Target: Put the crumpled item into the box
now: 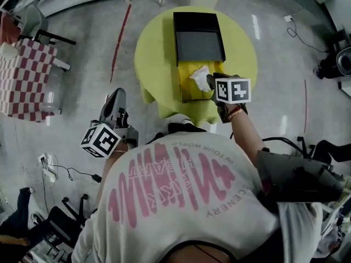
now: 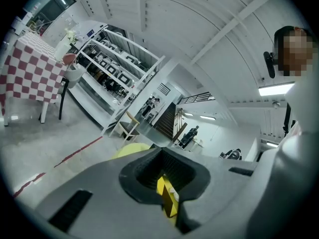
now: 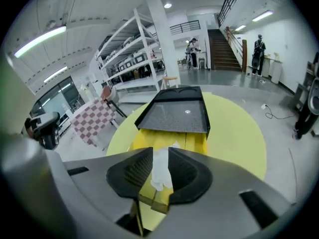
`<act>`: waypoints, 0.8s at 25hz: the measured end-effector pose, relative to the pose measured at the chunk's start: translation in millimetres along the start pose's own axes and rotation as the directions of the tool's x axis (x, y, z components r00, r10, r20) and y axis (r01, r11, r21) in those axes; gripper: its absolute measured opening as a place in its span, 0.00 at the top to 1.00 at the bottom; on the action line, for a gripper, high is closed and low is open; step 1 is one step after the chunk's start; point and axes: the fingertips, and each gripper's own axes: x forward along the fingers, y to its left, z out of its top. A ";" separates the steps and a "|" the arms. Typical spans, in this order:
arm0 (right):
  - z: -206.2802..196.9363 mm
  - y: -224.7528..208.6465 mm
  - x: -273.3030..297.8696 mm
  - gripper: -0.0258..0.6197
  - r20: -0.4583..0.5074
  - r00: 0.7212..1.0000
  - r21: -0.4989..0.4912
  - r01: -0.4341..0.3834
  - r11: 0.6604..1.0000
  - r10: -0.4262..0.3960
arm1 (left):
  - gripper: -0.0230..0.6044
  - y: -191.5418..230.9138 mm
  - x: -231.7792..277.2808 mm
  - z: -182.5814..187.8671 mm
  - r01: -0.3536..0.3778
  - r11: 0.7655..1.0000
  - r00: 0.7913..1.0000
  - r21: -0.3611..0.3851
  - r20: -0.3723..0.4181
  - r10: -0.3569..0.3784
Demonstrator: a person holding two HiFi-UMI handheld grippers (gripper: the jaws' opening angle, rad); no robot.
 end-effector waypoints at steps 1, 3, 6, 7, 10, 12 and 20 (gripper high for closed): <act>8.2 0.5 -8.1 0.83 0.045 0.999 0.012 0.000 1.000 -0.001 | 0.95 -4.1 2.9 2.8 0.016 1.000 1.000 0.006 0.000 -0.016; 23.0 6.4 -26.0 0.83 0.136 0.991 0.020 -0.012 1.000 0.009 | 0.95 -12.5 6.4 6.6 0.045 0.999 0.999 0.016 0.000 -0.045; 44.1 21.3 -59.5 0.84 0.282 0.959 0.015 -0.027 1.000 0.022 | 0.95 -28.1 8.4 11.2 0.094 0.995 0.996 0.027 0.002 -0.094; 50.5 27.1 -71.4 0.86 0.329 0.944 0.017 -0.032 0.999 0.024 | 0.95 -34.4 8.5 13.3 0.115 0.993 0.993 0.031 0.004 -0.115; 64.8 47.9 -108.2 0.90 0.459 0.887 0.030 -0.059 0.998 0.039 | 0.95 -54.0 3.3 16.8 0.182 0.982 0.983 0.047 -0.003 -0.182; 68.7 60.8 -132.9 0.91 0.540 0.840 0.036 -0.087 0.996 0.054 | 0.95 -65.5 -2.9 15.2 0.221 0.973 0.975 0.063 -0.012 -0.221; 29.1 96.1 -197.7 0.94 0.687 0.726 0.035 -0.097 0.995 0.046 | 0.95 -83.9 -46.8 -16.2 0.305 0.950 0.952 0.071 -0.059 -0.302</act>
